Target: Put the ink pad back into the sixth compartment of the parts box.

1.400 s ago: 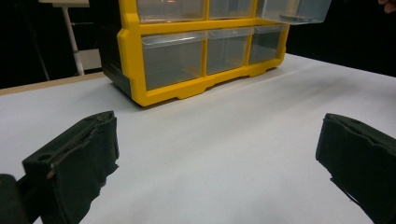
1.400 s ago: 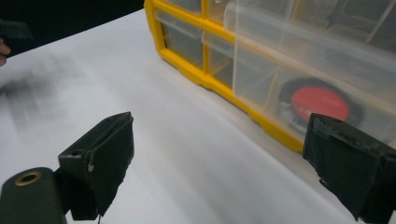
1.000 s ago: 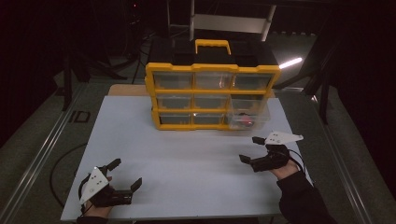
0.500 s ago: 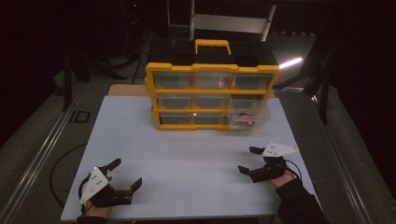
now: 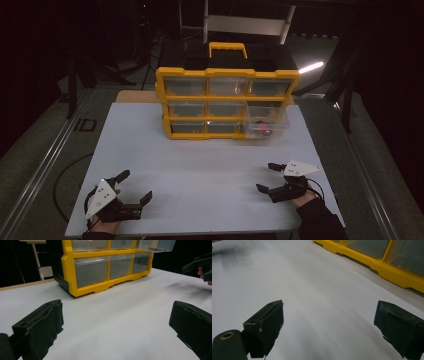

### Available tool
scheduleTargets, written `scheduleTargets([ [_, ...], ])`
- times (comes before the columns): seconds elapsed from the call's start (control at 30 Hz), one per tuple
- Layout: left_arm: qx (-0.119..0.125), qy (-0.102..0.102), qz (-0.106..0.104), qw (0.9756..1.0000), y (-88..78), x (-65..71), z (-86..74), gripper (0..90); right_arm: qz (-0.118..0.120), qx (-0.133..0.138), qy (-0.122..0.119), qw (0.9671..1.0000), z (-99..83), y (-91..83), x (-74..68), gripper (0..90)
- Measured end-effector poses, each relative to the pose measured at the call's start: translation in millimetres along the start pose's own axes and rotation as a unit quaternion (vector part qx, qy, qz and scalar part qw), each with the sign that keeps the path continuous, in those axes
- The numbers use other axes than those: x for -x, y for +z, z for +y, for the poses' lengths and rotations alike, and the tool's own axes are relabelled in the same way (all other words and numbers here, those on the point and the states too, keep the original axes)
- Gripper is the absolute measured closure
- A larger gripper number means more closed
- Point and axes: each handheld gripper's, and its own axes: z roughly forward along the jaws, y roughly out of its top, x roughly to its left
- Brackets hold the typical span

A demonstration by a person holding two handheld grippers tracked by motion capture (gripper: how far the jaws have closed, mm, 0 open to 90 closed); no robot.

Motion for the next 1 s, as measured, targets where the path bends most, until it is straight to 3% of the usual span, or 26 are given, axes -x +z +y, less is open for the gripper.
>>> scheduleTargets([
  [0.17,-0.001,0.001,0.000,1.0000,0.1,0.0,-0.1,0.0,-0.014,0.001,-0.001,0.9999,-6.3,-1.5,-2.5,9.1],
  [0.27,-0.001,0.001,0.000,1.0000,0.3,0.1,-0.1,0.0,-0.040,0.000,-0.005,0.9992,-9.9,-0.4,-4.0,9.0],
  [0.4,-0.001,0.002,-0.002,1.0000,0.8,0.1,-0.4,0.1,-0.044,0.000,-0.005,0.9990,-11.5,4.2,-3.6,9.1],
  [0.6,-0.002,0.001,-0.002,1.0000,0.8,0.2,-0.9,0.1,-0.040,0.001,-0.007,0.9992,-10.7,10.9,-1.9,9.1],
  [0.73,-0.004,0.000,-0.002,1.0000,1.1,0.2,-1.5,0.1,-0.023,0.011,-0.003,0.9997,-9.5,13.5,-1.9,9.1],
  [1.0,-0.004,-0.002,-0.002,1.0000,0.8,0.0,-2.0,0.1,-0.009,0.024,0.029,0.9993,-8.5,11.2,-0.9,9.1],
])
